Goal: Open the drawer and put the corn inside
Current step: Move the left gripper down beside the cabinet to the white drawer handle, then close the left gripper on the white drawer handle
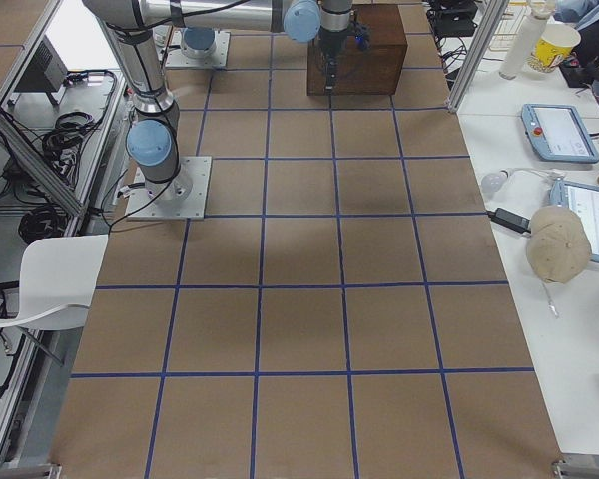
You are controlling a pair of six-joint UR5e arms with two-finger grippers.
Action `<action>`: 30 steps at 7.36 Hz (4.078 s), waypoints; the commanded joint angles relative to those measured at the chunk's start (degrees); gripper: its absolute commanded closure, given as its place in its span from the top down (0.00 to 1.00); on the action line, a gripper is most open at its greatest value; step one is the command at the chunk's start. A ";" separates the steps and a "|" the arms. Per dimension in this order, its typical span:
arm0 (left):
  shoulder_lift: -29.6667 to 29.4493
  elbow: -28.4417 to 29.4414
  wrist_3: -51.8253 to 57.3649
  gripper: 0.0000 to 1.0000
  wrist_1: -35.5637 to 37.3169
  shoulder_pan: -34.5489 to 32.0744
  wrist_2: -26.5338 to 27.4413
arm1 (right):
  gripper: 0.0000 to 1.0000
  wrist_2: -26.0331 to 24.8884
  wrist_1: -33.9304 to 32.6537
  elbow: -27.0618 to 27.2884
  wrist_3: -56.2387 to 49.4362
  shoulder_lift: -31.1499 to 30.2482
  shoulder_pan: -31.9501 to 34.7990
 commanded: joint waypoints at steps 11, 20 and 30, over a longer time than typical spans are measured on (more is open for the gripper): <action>-5.76 0.10 8.17 1.00 3.24 6.15 -9.57 | 1.00 -0.09 -0.06 0.00 0.00 -0.03 0.00; -13.77 0.10 11.07 1.00 8.60 5.10 -24.35 | 1.00 0.00 -0.06 0.00 0.00 0.06 0.00; -14.91 -0.42 10.90 1.00 7.02 3.78 -23.56 | 1.00 0.00 -0.06 0.00 0.00 -0.03 0.00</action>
